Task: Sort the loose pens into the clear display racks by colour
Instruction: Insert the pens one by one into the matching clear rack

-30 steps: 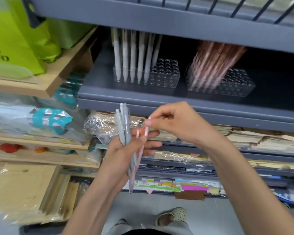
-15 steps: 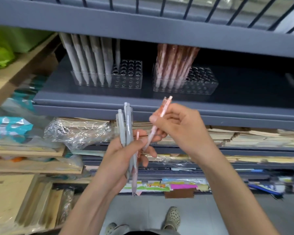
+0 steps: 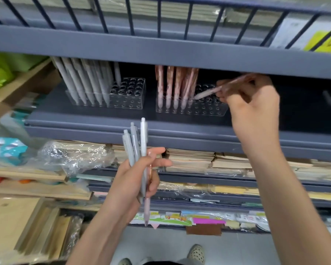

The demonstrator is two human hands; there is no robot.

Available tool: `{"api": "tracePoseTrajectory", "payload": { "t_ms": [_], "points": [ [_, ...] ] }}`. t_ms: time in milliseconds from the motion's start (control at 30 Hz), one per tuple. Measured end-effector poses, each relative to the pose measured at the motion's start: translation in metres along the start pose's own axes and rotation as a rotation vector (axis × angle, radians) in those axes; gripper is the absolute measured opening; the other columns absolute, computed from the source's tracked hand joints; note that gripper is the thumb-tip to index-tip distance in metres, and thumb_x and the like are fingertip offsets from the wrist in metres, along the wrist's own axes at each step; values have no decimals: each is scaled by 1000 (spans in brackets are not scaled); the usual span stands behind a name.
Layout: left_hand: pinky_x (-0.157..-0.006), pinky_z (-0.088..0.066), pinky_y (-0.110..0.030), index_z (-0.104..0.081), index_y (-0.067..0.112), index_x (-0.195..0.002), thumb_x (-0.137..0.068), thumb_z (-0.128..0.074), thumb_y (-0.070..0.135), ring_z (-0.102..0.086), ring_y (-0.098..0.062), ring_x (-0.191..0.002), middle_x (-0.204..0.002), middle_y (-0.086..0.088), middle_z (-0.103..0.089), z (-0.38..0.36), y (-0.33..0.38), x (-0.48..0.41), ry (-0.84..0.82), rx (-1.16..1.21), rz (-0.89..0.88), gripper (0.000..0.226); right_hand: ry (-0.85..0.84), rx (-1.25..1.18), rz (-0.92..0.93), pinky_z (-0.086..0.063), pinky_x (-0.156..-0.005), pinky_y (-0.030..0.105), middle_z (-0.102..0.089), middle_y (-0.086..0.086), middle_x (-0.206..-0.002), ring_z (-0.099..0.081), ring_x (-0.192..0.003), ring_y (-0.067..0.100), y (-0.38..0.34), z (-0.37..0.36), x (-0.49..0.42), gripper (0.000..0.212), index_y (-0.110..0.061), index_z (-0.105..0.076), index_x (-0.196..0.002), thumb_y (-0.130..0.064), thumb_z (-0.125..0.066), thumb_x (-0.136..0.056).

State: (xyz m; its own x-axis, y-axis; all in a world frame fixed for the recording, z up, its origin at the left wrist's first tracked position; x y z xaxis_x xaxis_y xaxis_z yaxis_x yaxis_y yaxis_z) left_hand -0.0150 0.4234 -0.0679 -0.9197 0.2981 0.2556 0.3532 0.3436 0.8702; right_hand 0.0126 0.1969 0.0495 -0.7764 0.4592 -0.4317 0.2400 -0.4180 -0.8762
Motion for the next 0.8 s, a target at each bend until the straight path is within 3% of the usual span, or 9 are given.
{"api": "tracePoseTrajectory", "payload": {
  "t_ms": [100, 167, 233, 367, 467, 567, 633, 733, 800],
  "points": [
    [-36, -31, -19, -75, 19, -110, -84, -63, 31, -35, -9, -40, -87, -10, -70, -1, -1, 0, 21, 19, -13, 31, -29, 74, 32, -54, -91, 41, -74, -14, -88, -69, -90, 8, 2, -9, -9, 24, -33, -63, -85, -10, -58, -82],
    [-36, -30, -19, -75, 19, -111, -83, -63, 31, -34, -8, -40, -81, -6, -65, -1, 0, 0, 37, 45, -22, 33, -96, 103, 83, -52, -89, 28, -71, -25, -81, -66, -86, 0, 2, -16, -13, 16, -22, -61, -89, -8, -54, -85],
    [-36, -30, -18, -75, 19, -111, -84, -62, 30, -33, -9, -40, -80, -5, -62, -2, 0, 0, 55, 74, -32, 33, -144, 164, 129, -48, -84, 19, -65, -34, -73, -64, -81, -2, -3, -23, -18, 22, -24, -57, -80, -6, -48, -87],
    [-38, -31, -18, -76, 22, -112, -85, -62, 30, -34, -9, -43, -82, -6, -62, -1, 4, 0, 84, 91, -37, 31, -98, 393, 200, -35, -77, 15, -63, -9, -84, -58, -87, 16, -6, -27, -29, 25, -32, -51, -70, -17, -46, -90],
    [-40, -32, -18, -72, 21, -119, -83, -64, 29, -35, -9, -47, -84, -6, -62, 3, 5, 1, 76, 117, -29, 38, -98, 413, 212, -34, -73, 11, -56, -15, -71, -54, -80, 7, -6, -28, -31, 34, -28, -49, -60, -14, -47, -91],
    [-41, -35, -18, -63, 17, -130, -83, -61, 19, -38, -8, -49, -86, -6, -63, 9, 5, 1, 43, 182, -7, 47, -195, 536, 149, -36, -71, 19, -63, 1, -83, -58, -86, 19, -1, -38, -34, 21, -15, -63, -83, -16, -46, -95],
    [-43, -38, -19, -60, 17, -131, -82, -59, 13, -41, -9, -51, -88, -6, -67, 13, 5, 2, 27, 206, 4, 49, -262, 627, 121, -35, -72, 24, -65, 11, -93, -58, -90, 31, 4, -44, -34, 23, -5, -62, -98, -21, -45, -98],
    [-47, -40, -19, -59, 17, -132, -82, -60, 10, -43, -10, -53, -94, -9, -72, 21, 7, 3, 30, 191, 1, 50, -265, 660, 128, -34, -73, 28, -66, 12, -100, -56, -95, 35, 5, -48, -30, 22, -5, -55, -109, -22, -44, -100],
    [-46, -40, -17, -58, 13, -131, -85, -61, 12, -43, -9, -50, -104, -12, -74, 26, 8, 5, 38, 170, -4, 46, -224, 699, 146, -30, -71, 29, -66, 12, -101, -50, -85, 33, 4, -49, -28, 22, -8, -53, -112, -23, -43, -100]
  ]
}}
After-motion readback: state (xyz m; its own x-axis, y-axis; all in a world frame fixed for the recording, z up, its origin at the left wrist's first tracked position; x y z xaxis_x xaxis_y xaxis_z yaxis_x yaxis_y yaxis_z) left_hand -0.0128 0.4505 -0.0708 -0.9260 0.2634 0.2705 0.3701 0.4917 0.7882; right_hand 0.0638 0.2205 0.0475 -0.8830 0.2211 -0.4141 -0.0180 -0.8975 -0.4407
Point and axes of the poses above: each hand's wrist, its own x-axis away from the middle knuckle, its own z-axis out of the back of the hand, y = z × x, the point moved 3 cm from there along -x, towards the middle knuckle
